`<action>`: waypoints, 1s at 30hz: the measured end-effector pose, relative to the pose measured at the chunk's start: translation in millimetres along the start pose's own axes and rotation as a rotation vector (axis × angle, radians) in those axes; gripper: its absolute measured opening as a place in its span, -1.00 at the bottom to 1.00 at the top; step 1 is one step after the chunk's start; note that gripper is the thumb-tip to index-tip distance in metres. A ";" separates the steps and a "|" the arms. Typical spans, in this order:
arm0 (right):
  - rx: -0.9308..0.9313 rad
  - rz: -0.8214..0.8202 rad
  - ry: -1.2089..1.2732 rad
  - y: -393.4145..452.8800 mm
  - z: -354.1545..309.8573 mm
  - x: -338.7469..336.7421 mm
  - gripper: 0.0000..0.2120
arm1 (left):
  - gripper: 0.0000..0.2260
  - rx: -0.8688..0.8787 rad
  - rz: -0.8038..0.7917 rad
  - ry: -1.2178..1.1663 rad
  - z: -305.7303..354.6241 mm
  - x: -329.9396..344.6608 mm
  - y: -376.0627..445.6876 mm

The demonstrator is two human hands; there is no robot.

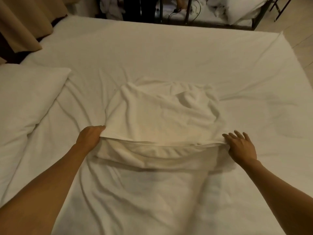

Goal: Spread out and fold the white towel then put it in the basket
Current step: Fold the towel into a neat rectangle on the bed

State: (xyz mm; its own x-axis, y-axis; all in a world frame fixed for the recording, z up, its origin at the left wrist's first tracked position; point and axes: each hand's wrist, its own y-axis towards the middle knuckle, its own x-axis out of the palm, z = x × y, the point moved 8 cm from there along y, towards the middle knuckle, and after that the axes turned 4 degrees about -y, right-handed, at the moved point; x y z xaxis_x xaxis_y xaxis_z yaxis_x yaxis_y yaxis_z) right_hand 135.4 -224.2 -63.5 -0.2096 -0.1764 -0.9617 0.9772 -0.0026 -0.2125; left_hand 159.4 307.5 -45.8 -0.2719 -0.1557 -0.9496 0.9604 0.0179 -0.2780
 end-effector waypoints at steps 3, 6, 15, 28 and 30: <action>0.011 0.093 -0.074 40.5 4.5 -10.4 -0.35 | -0.50 0.010 0.070 0.099 10.3 -19.4 44.9; 0.050 0.129 -0.082 80.5 8.7 -27.2 -0.32 | -0.51 0.014 0.116 0.137 20.2 -39.6 90.3; 0.191 0.171 -0.085 212.2 31.1 -57.8 -0.38 | -0.54 0.020 0.245 0.158 56.4 -90.6 238.4; 0.237 0.057 0.137 295.6 -5.7 51.9 -0.40 | -0.45 -0.071 0.155 0.058 87.6 45.6 335.2; 0.225 0.010 0.194 299.8 -14.9 78.1 -0.46 | -0.51 -0.076 0.103 -0.007 87.9 70.1 337.0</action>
State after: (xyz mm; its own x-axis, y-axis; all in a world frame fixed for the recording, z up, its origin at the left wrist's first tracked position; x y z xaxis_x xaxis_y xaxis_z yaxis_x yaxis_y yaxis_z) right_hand 411.4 -224.1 -204.9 -0.1814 0.0136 -0.9833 0.9579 -0.2237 -0.1798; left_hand 469.3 215.8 -193.3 -0.1715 -0.1564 -0.9727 0.9758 0.1086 -0.1896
